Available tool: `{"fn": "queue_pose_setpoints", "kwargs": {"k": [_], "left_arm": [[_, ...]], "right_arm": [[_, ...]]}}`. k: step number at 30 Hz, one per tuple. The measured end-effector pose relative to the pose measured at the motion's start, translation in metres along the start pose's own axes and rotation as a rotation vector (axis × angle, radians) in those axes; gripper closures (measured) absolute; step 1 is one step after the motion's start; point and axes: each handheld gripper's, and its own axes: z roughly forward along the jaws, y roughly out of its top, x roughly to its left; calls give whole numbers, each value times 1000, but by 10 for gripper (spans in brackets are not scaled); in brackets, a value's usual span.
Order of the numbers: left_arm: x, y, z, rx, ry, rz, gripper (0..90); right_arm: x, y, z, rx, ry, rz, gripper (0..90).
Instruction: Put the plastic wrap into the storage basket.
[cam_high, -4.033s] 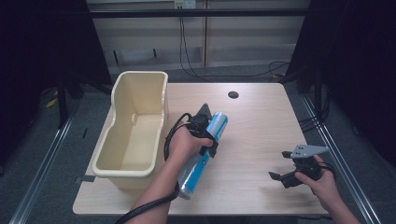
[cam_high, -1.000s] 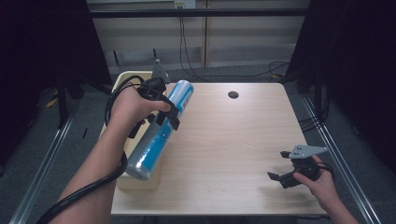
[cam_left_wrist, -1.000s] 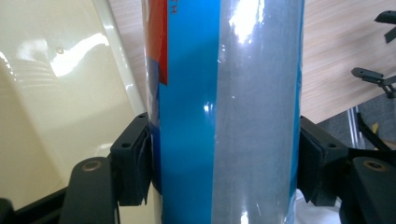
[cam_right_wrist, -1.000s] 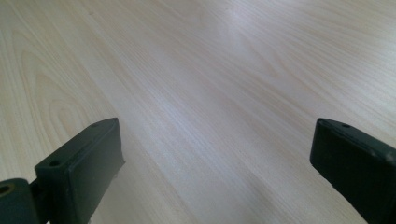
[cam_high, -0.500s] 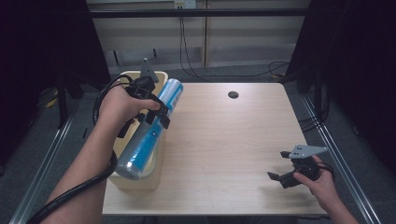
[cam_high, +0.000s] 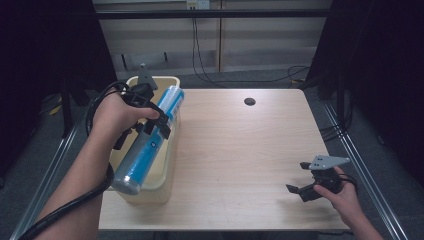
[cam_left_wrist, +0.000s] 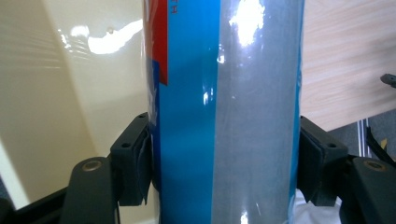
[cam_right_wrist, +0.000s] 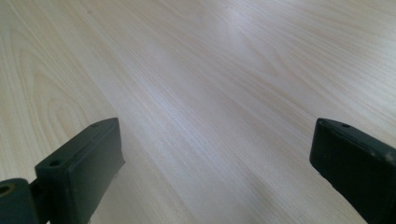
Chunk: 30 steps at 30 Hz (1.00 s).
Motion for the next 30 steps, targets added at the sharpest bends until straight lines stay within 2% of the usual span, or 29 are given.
{"fn": "queue_pose_setpoints", "kwargs": {"k": [9,16,20,30], "left_arm": [[9,-3,0,-8,19,-14,324],[16,-4,4,-4,19,-15,324],[21,-5,6,-3,36,-13,324],[29,-7,11,-1,47,-11,324]], "right_arm": [[0,0,0,4,-4,0,22],[0,0,0,4,-5,0,22],[0,0,1,5,-5,-3,22],[0,0,1,5,-7,-5,23]]}}
